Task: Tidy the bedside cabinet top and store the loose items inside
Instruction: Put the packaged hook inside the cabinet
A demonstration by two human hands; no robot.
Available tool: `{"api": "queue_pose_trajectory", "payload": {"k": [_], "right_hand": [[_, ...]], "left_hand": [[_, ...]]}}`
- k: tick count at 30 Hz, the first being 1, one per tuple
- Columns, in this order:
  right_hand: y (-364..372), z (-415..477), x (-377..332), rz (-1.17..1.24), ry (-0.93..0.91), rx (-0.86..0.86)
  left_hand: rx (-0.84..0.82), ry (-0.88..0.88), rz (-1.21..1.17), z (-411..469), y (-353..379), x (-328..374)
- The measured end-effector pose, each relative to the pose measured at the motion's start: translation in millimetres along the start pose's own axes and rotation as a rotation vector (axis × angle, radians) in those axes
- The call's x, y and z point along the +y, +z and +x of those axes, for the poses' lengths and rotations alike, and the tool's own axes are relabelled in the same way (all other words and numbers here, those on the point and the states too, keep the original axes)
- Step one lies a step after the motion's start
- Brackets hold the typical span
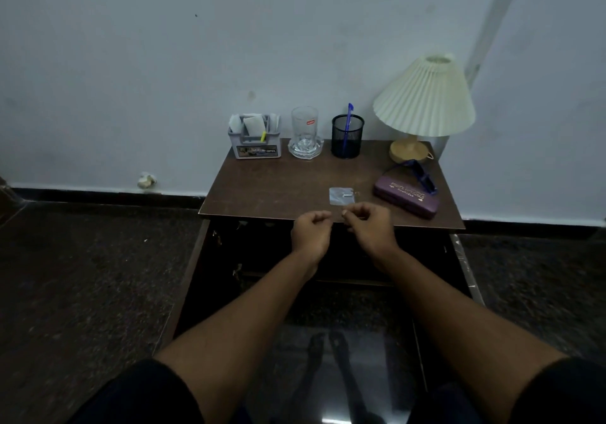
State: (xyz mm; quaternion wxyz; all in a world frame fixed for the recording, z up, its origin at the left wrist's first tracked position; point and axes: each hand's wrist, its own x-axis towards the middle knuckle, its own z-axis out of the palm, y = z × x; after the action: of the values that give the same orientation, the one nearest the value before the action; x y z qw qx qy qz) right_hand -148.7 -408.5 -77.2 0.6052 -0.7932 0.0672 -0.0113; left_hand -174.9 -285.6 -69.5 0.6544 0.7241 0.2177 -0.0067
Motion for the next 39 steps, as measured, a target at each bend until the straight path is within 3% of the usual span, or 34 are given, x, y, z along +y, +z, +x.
{"api": "queue_pose_trajectory", "payload": {"k": [6,14,18,25,32,39], "right_hand": [[-14,35,0,-0.245,-0.055,0.149],[0,68,2,-0.438,-0.067,0.095],[6,75,2,-0.472,-0.047,0.090],[5,66,4,-0.394,-0.073,0.120],[-5,38,3,-0.266,-0.089,0.038],[-12,5,-1,-0.141,-0.062,0.019]], "left_hand": [[0.107,0.112,0.171,26,20,22],[0.076,0.195,0.380,61,35,26],[0.091,0.175,0.336,66,42,22],[0.138,0.052,0.036,59,48,21],[0.139,0.014,-0.017,44,34,20],[-0.010,-0.084,-0.074,18,9,9]]}}
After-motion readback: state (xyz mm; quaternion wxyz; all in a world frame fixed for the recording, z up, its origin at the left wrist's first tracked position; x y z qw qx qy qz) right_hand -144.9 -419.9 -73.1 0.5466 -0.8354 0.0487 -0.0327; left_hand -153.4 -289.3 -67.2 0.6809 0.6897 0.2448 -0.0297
